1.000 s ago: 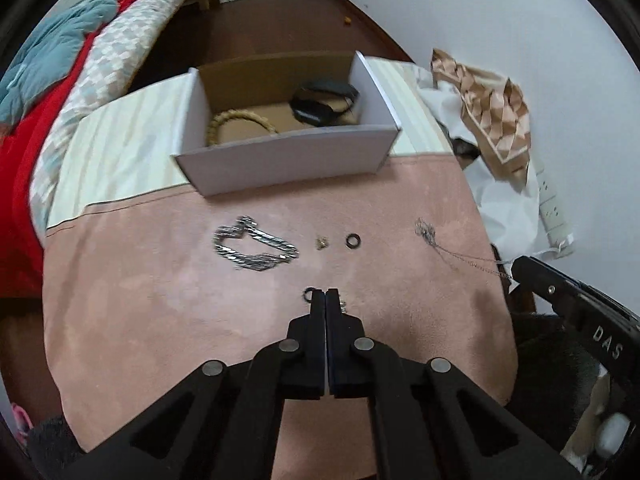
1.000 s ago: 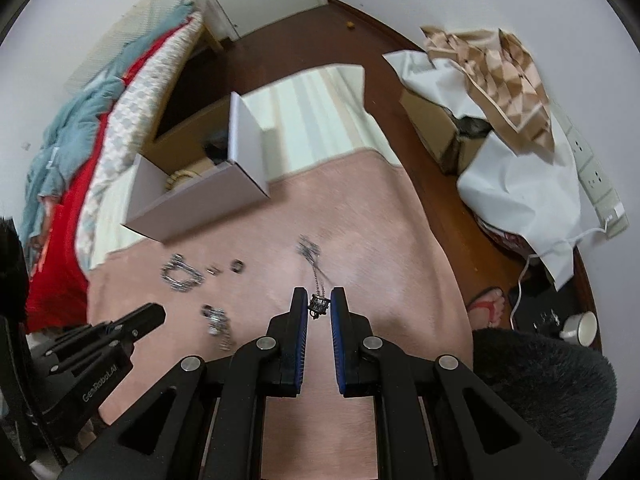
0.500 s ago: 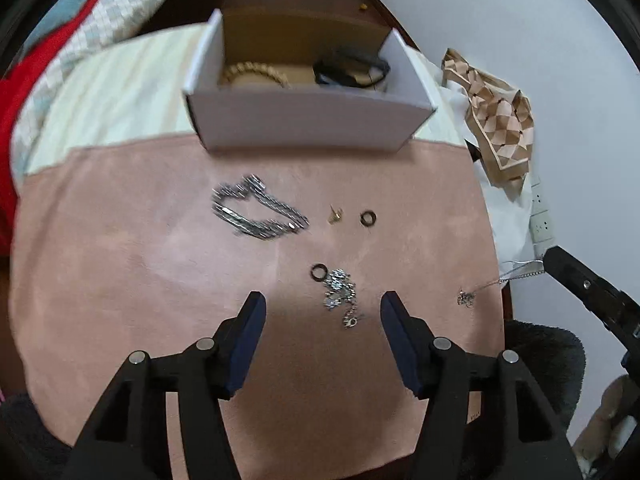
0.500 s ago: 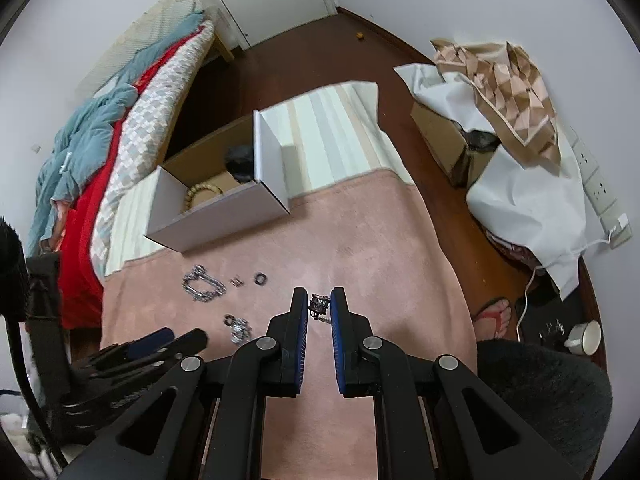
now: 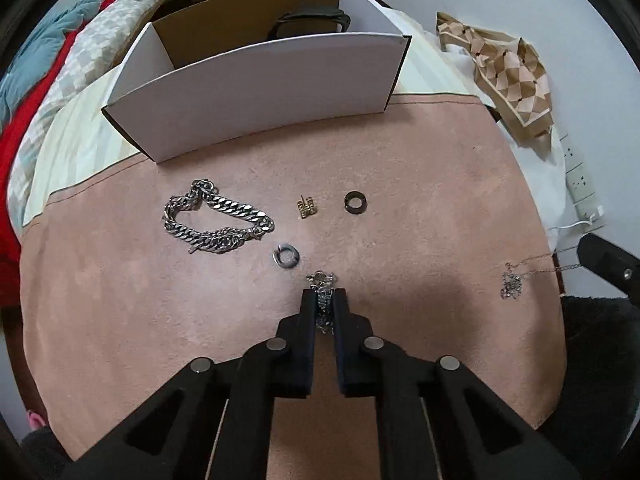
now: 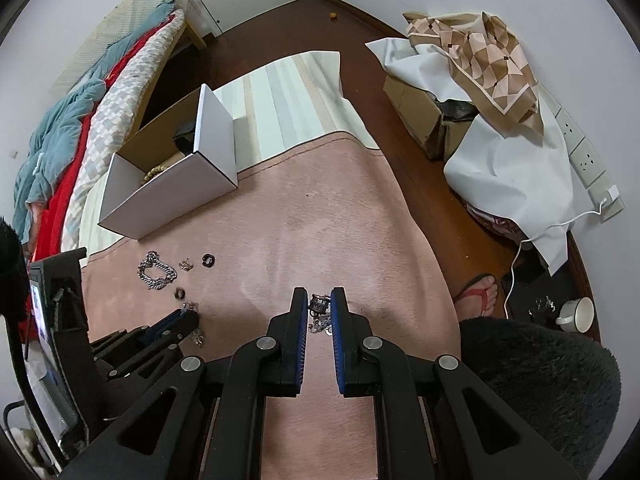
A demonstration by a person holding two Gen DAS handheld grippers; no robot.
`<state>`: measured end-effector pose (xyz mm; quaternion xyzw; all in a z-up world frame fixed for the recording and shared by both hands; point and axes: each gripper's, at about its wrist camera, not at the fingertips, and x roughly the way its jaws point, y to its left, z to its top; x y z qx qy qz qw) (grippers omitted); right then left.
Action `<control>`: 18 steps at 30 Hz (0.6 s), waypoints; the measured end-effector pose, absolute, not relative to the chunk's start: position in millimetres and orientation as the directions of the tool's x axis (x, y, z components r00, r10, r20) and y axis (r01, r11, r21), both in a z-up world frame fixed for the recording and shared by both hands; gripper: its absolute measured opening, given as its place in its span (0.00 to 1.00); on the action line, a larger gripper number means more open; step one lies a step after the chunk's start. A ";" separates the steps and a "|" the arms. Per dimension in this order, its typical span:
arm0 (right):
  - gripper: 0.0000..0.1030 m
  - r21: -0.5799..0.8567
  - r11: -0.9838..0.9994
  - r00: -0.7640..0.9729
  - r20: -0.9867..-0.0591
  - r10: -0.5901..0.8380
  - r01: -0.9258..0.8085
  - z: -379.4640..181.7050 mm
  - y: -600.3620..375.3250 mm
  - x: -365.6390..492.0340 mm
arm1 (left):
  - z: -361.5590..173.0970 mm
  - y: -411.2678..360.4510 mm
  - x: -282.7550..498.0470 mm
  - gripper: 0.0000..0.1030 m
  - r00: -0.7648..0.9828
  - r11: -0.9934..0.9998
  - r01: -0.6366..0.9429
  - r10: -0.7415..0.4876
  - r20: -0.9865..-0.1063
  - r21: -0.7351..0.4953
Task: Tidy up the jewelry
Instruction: 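Lower the necklace into the box with the right tool while the left releases the charm bracelet there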
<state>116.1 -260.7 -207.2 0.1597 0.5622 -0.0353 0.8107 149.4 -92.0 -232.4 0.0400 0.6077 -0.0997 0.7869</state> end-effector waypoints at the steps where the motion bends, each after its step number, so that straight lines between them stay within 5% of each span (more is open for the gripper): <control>1: 0.12 0.220 0.946 0.365 -0.923 0.123 0.236 -206.9 -260.7 116.8 | -230.9 -89.3 149.4 0.05 0.244 0.976 0.206 -0.119 -0.962 -0.068; 18: 0.12 0.348 0.929 0.460 -0.850 0.256 0.127 -138.0 -233.0 130.4 | -125.6 -35.0 146.9 0.05 0.369 0.952 0.132 -0.304 -0.878 -0.275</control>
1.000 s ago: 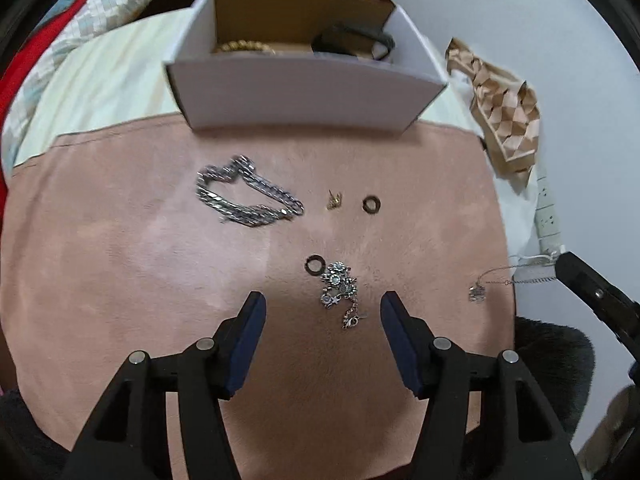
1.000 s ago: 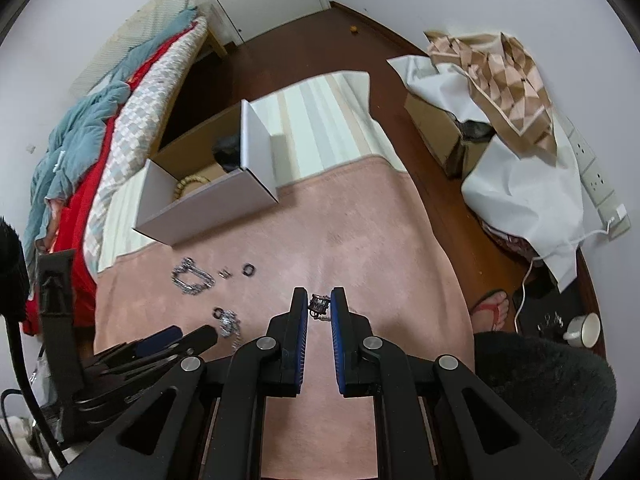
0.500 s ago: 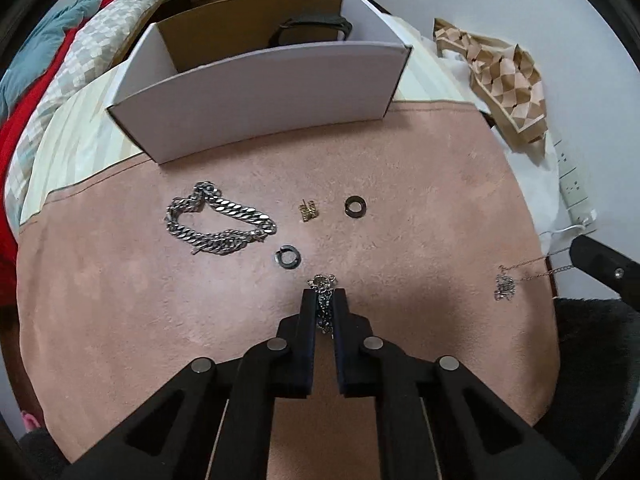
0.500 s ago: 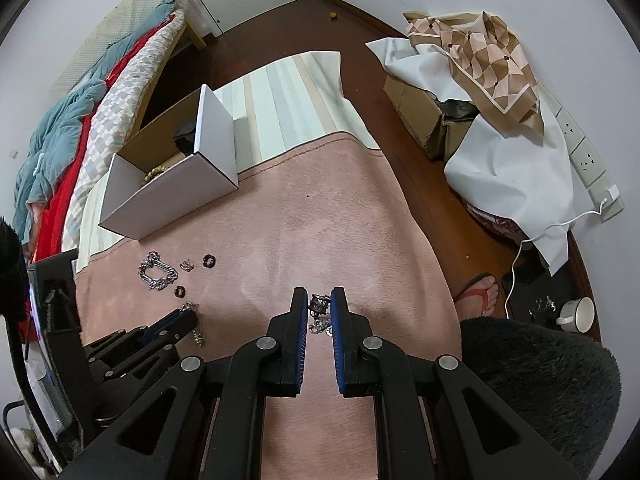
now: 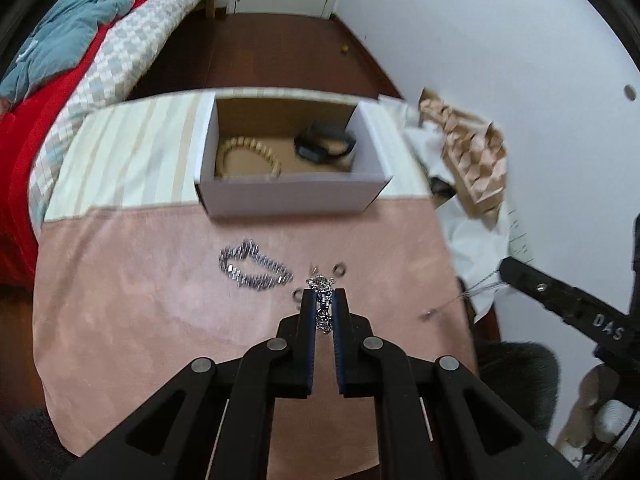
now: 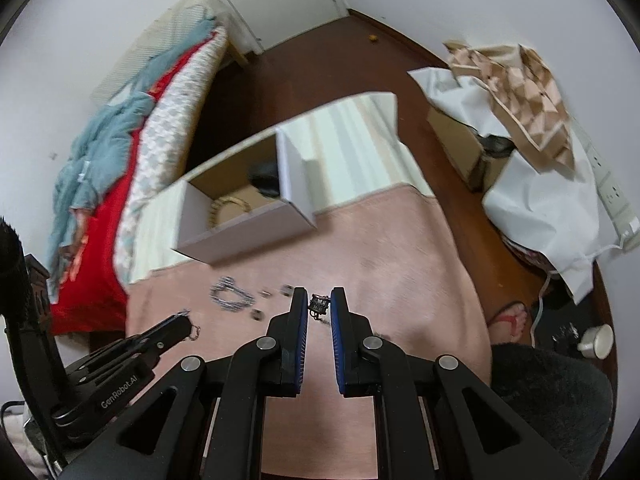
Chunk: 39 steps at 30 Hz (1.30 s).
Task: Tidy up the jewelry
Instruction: 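Lower the necklace into the box with the right tool while the left releases the charm bracelet there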
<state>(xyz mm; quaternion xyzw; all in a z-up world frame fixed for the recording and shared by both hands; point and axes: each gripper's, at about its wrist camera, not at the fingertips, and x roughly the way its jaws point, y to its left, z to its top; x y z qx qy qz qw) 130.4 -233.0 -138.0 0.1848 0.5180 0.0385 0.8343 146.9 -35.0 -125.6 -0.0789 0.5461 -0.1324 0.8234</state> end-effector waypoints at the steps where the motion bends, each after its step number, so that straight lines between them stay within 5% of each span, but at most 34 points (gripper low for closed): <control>1: 0.12 0.359 0.926 0.469 -0.842 0.267 0.117 -130.7 -230.8 133.2 | -118.0 -34.3 149.0 0.05 0.378 0.950 0.138 -0.312 -0.872 -0.280; 16: 0.12 0.388 0.919 0.534 -0.765 0.359 -0.062 -40.3 -180.9 245.2 | -70.0 0.8 246.3 0.05 0.450 0.949 0.132 -0.316 -0.836 -0.288; 34: 0.13 0.278 0.960 0.254 -0.927 0.275 -0.028 -158.2 -147.6 319.2 | -148.2 18.6 334.9 0.10 0.270 0.975 0.012 -0.216 -0.938 -0.221; 36: 0.24 0.253 0.967 0.261 -0.932 0.251 -0.029 -159.0 -149.0 319.0 | -145.0 22.4 334.2 0.13 0.289 0.981 -0.005 -0.184 -0.939 -0.193; 37: 0.31 0.233 0.972 0.270 -0.934 0.232 -0.030 -158.1 -148.5 319.2 | -143.1 24.2 332.6 0.23 0.303 0.984 -0.011 -0.166 -0.938 -0.177; 39: 0.63 0.204 0.978 0.285 -0.936 0.205 -0.036 -155.3 -148.5 317.7 | -139.8 27.9 327.0 0.53 0.335 0.990 -0.027 -0.122 -0.934 -0.139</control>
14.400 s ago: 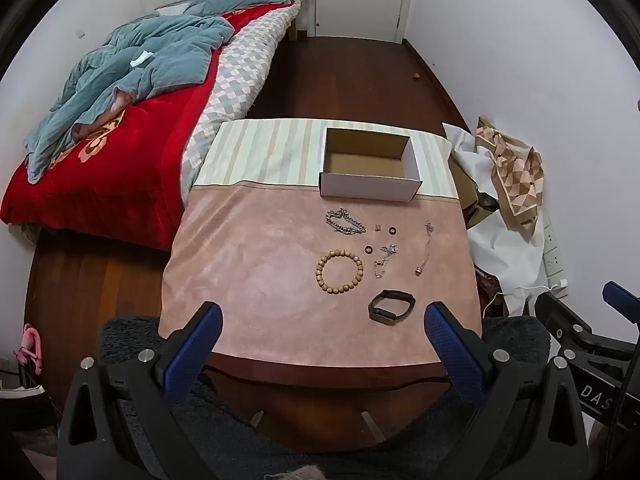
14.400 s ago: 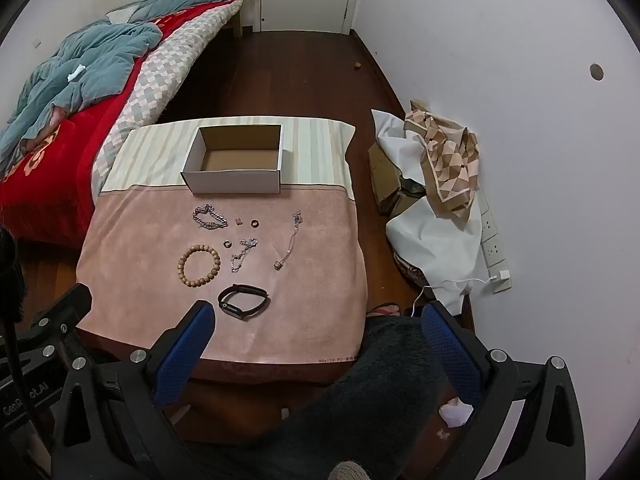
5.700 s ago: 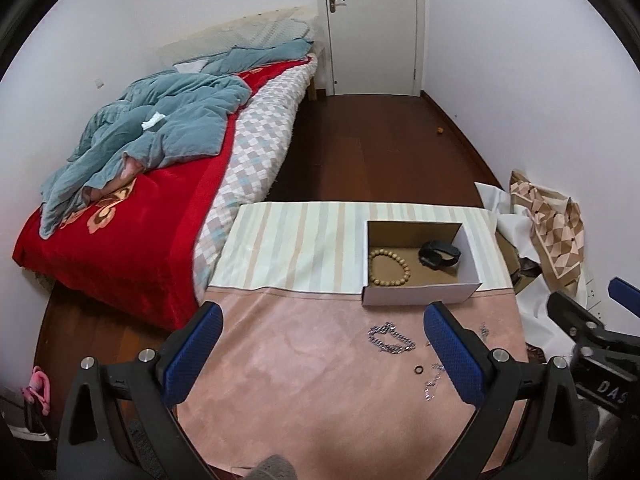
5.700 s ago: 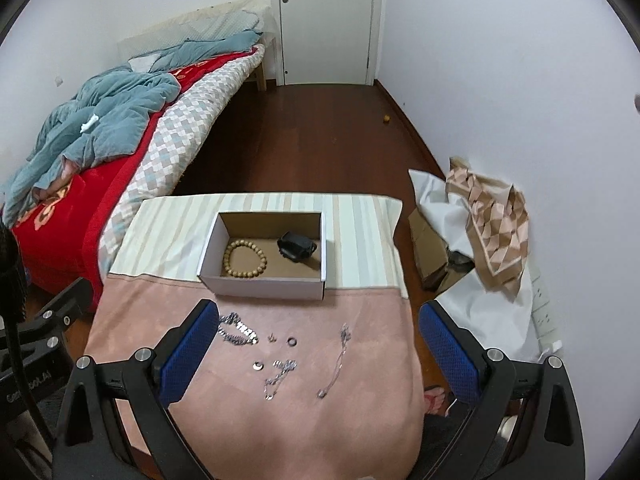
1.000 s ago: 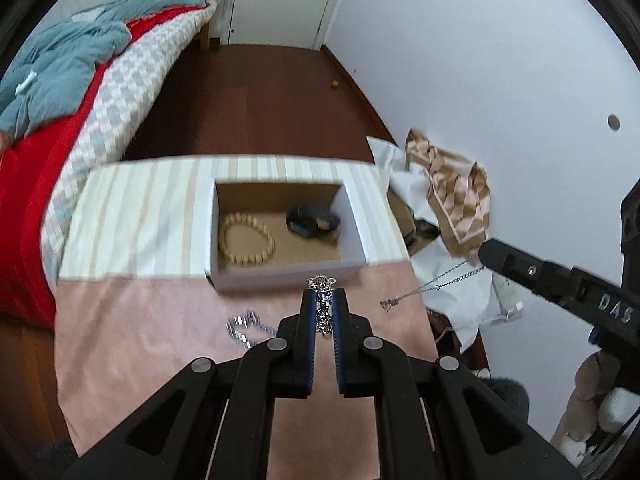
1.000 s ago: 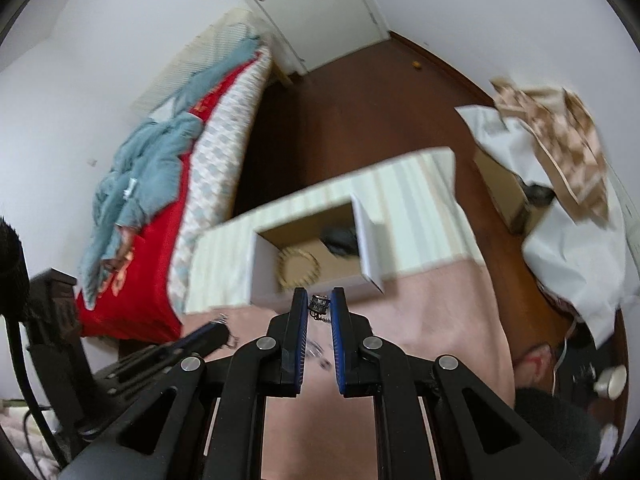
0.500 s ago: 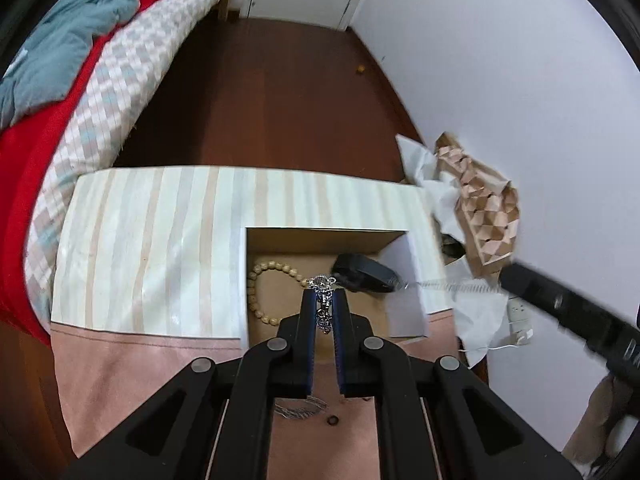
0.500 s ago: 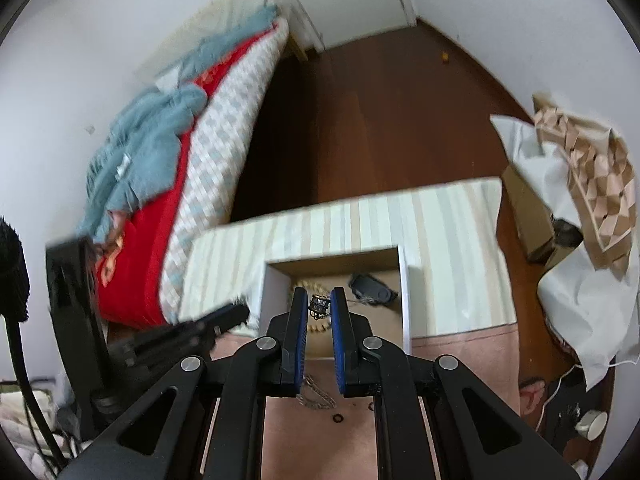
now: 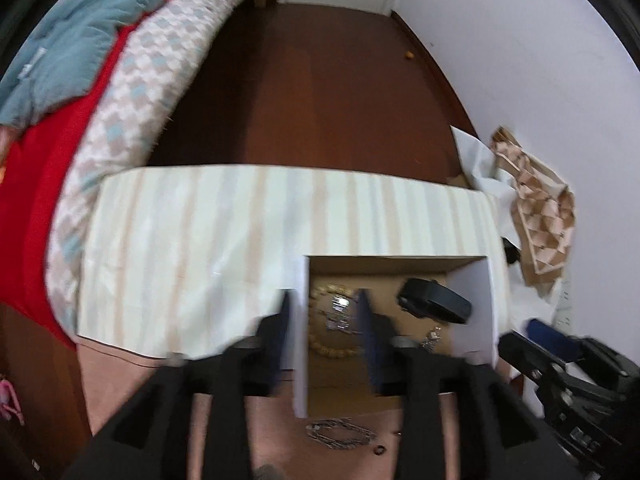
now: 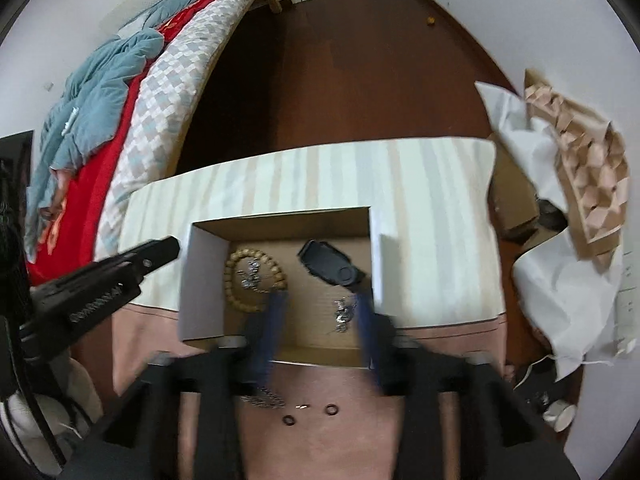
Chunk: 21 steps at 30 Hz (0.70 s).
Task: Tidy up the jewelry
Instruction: 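Lower the necklace into the box with the right tool while the left releases the charm bracelet there, then withdraw both open tools from the box back over the table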
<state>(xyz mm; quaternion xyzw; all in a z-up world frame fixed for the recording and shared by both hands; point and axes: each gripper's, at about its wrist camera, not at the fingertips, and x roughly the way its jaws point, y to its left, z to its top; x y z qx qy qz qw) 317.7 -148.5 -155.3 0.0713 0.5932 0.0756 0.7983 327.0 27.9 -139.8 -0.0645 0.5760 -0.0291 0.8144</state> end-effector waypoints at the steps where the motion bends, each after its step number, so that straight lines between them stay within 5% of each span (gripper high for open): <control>1: 0.67 0.186 0.982 0.294 -0.937 0.189 -0.038 -153.7 -148.5 316.5 | -138.2 30.6 322.4 0.73 0.355 0.993 -0.038 -0.095 -0.930 -0.116; 4: 0.76 0.103 0.994 0.319 -0.941 0.111 -0.043 -150.4 -146.4 312.4 | -137.0 38.7 309.7 0.77 0.385 0.995 -0.061 -0.048 -0.921 -0.078; 6: 0.91 0.038 0.999 0.326 -0.944 0.048 -0.038 -152.4 -144.9 308.1 | -137.9 42.9 300.3 0.79 0.396 0.996 -0.077 -0.020 -0.918 -0.054; 8: 0.95 0.004 0.999 0.330 -0.944 0.014 -0.033 -155.1 -145.4 302.9 | -138.2 43.6 288.7 0.98 0.414 0.997 -0.081 0.021 -0.910 -0.013; 21: 1.00 -0.060 0.998 0.369 -0.928 -0.045 -0.030 -156.7 -137.5 263.6 | -122.7 41.0 241.0 1.00 0.449 0.994 -0.090 0.099 -0.888 0.065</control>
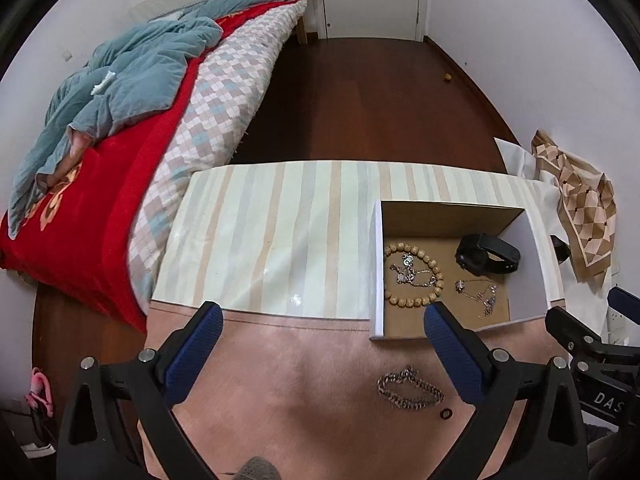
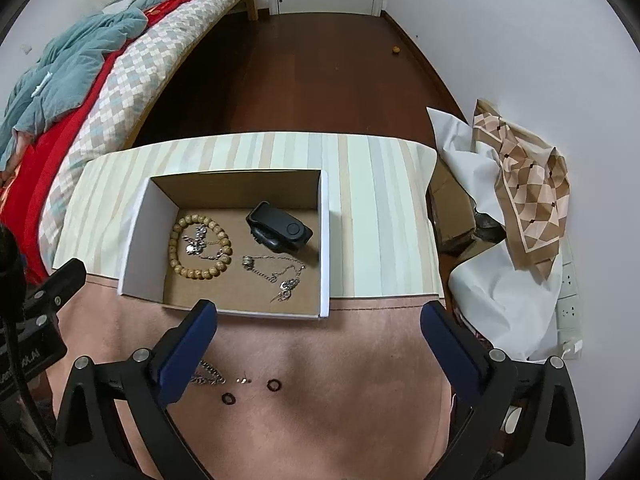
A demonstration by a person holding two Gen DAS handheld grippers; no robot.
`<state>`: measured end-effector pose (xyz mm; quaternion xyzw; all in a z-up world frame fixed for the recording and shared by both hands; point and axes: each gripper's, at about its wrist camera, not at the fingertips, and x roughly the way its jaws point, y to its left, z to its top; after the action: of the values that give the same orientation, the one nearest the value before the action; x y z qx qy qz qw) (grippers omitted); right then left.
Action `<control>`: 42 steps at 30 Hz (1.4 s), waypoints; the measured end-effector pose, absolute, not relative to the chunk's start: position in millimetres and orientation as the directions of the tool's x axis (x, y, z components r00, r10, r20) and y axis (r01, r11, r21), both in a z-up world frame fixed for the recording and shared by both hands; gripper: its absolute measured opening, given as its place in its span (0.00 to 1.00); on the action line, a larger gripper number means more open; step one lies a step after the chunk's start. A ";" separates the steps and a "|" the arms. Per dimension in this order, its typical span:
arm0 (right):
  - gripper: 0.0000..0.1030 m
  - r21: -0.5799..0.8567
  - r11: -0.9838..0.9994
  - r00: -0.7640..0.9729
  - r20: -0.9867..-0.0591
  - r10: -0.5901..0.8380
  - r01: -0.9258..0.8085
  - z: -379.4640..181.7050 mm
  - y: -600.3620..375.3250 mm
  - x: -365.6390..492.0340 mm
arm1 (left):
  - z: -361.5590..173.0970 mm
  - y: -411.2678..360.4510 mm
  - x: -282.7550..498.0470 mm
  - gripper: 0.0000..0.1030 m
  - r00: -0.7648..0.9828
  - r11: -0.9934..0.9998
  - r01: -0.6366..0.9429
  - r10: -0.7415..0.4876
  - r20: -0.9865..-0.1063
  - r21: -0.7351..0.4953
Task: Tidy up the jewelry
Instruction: 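Withdraw both open tools from the box back over the table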
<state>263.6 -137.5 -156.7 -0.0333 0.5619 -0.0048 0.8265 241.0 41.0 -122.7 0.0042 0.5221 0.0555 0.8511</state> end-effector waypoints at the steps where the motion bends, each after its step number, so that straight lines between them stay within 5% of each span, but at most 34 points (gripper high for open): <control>1: 1.00 -0.062 0.998 0.376 -0.925 -0.047 -0.028 -153.4 -136.5 260.8 | -119.1 40.8 237.7 1.00 0.455 0.993 -0.093 0.102 -0.884 0.067; 29: 1.00 -0.052 0.998 0.586 -0.810 -0.026 -0.028 -34.8 -130.3 148.5 | -15.1 35.1 134.4 1.00 0.634 0.995 -0.089 0.097 -0.767 0.052; 37: 1.00 0.004 0.999 0.576 -0.817 0.022 -0.031 -37.6 -134.7 138.4 | -30.3 45.7 126.1 1.00 0.627 0.983 -0.166 0.163 -0.762 0.074; 42: 1.00 0.064 0.998 0.515 -0.856 0.050 0.008 -86.1 -148.7 141.8 | -69.6 53.5 124.2 1.00 0.576 0.969 -0.215 0.229 -0.784 0.125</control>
<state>141.8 -148.7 -86.1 0.0298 0.4922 0.0120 0.8699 124.2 53.5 -69.6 0.0081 0.4430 0.1252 0.8877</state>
